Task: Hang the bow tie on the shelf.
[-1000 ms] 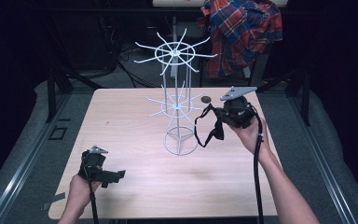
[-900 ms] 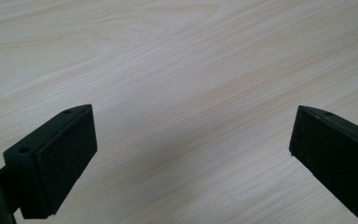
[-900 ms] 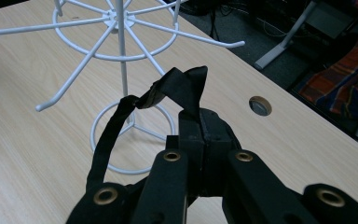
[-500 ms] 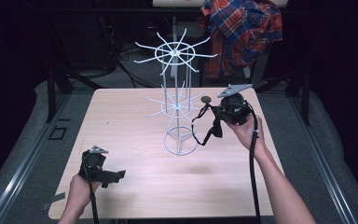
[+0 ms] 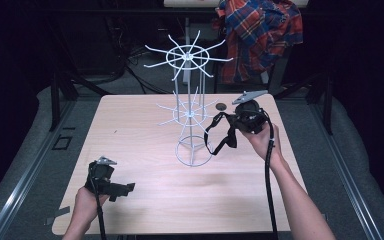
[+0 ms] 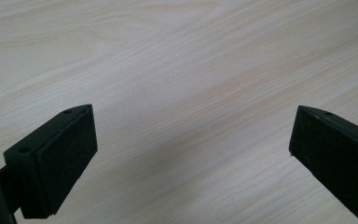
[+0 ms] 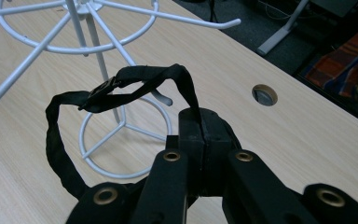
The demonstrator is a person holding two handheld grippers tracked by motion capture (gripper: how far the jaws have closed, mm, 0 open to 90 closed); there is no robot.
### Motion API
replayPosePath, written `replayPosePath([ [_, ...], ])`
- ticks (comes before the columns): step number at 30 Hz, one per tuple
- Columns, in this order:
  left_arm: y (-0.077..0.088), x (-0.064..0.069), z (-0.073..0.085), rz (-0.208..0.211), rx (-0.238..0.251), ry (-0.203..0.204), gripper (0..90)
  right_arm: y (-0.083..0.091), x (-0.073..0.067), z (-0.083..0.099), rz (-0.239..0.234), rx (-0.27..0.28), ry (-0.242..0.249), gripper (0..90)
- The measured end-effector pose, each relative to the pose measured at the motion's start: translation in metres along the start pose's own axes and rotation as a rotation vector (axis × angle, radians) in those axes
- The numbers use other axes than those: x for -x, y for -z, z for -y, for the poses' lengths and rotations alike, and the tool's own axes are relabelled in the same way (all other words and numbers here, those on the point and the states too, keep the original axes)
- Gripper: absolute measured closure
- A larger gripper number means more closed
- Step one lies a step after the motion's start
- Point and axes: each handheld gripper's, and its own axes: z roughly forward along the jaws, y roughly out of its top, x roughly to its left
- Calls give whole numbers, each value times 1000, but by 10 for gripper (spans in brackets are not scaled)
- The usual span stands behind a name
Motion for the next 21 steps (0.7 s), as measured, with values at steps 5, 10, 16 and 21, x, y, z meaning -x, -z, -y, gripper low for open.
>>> replayPosePath([
  [5, -1, 1, 0, 0, -11, -4, 9, -6, -3, 1, 0, -23, 6, 891],
  [10, -1, 1, 0, -2, -8, -1, 9, -10, -7, 1, -8, -25, 12, 891],
  [16, 0, 1, 1, -1, -8, -4, 9, -17, -11, 5, -20, -46, 23, 889],
  [21, 1, 0, 2, -3, -6, 0, 10, -20, -13, 7, -25, -54, 22, 887],
])
